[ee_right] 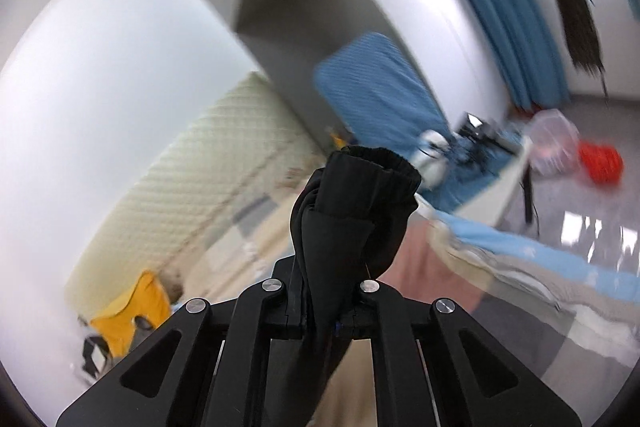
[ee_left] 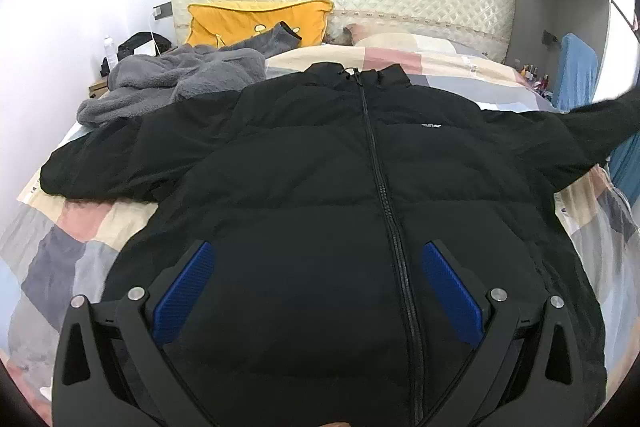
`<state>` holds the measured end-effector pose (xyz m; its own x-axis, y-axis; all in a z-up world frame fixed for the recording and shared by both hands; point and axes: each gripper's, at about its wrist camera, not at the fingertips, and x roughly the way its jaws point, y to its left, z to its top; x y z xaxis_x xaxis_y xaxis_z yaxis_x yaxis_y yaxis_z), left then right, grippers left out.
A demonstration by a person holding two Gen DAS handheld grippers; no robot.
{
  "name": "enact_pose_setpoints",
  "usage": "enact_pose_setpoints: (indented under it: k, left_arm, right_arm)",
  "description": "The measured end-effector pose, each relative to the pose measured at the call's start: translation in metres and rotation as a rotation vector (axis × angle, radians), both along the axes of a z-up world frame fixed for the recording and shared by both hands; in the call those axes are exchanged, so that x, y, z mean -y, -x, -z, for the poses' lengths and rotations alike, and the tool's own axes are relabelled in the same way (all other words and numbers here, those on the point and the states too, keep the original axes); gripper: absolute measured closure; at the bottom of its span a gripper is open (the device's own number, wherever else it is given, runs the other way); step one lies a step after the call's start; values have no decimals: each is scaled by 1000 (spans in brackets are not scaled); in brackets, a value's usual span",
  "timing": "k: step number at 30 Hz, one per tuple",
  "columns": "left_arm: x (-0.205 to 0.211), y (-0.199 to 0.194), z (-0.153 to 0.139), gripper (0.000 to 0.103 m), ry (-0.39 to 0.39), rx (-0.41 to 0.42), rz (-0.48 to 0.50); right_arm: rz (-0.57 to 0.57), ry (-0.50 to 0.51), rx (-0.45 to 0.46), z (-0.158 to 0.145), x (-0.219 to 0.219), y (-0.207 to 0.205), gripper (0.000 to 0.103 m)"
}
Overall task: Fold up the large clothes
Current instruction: 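Lift the sleeve and fold it across the jacket body with the right gripper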
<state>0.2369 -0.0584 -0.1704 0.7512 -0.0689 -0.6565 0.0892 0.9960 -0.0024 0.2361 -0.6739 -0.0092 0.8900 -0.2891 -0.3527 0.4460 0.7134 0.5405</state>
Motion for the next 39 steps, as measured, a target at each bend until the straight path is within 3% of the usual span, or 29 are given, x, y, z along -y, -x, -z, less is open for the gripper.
enact_pose_setpoints:
  k: [4, 7, 15, 18, 25, 29, 37, 39]
  left_arm:
    - [-6, 9, -11, 0, -18, 37, 9]
    - [-16, 12, -19, 0, 15, 48, 18]
    - [-34, 11, -25, 0, 19, 29, 55]
    - [-40, 13, -27, 0, -1, 37, 52]
    - [-58, 10, -27, 0, 61, 1, 24]
    - [-68, 5, -27, 0, 54, -1, 1]
    - [-133, 8, -43, 0, 47, 63, -139]
    - [-144, 5, -39, 0, 3, 55, -195]
  right_arm:
    - [-79, 110, 0, -48, -59, -10, 96]
    - [-144, 191, -2, -77, -113, -19, 96]
    - [-332, 350, -8, -112, -236, -55, 94]
    - [-402, 387, -42, -104, -277, -72, 94]
    - [-587, 436, -62, -83, -371, -103, 93]
    - [-691, 488, -95, -69, -424, -118, 93]
    - [-850, 503, -122, -5, -519, -145, 93]
    - [-896, 493, -148, 18, -541, -155, 93]
